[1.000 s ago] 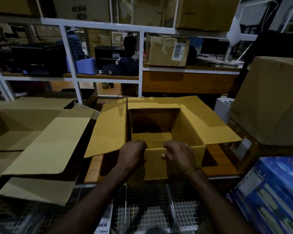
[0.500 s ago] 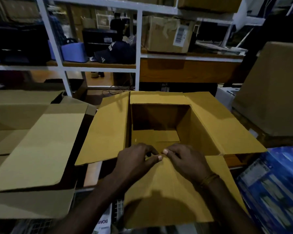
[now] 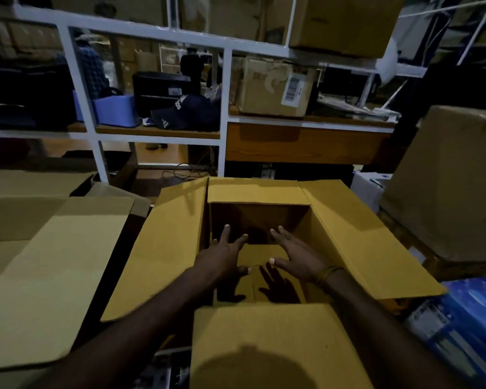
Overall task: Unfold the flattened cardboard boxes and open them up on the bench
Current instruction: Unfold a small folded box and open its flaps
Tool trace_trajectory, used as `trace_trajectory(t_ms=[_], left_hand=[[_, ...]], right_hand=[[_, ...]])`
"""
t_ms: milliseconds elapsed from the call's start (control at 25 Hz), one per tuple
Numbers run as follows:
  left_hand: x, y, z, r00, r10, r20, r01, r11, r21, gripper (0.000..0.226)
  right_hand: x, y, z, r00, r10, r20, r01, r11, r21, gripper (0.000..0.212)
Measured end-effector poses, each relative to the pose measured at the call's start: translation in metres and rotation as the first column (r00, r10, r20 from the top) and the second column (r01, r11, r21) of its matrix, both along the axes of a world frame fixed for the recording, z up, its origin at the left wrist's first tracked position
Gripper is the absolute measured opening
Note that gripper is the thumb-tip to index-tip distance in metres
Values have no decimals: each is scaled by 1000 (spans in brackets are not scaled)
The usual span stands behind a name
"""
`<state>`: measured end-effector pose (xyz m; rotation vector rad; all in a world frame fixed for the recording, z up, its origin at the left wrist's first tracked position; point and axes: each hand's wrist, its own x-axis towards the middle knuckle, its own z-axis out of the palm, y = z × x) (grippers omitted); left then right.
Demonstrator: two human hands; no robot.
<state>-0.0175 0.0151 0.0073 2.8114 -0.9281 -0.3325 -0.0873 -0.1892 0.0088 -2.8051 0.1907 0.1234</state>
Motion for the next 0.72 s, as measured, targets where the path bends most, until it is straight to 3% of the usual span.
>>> trace_trajectory(t_ms=[240,480,720], left_hand=[[81,-30,-6,996,80,-31,-76,990,119,92],[134,-49,8,984,139,107,-139,990,-10,92],[202,-67,23,929,196,315,-205,979,-3,96]], right_hand=[[71,-48,0,999,-4,-40,-2,992,-128,80],[126,-89,10,988,9,155,39,952,-303,73],[186,-122,23,984,-30,176,82,952,-293,84]])
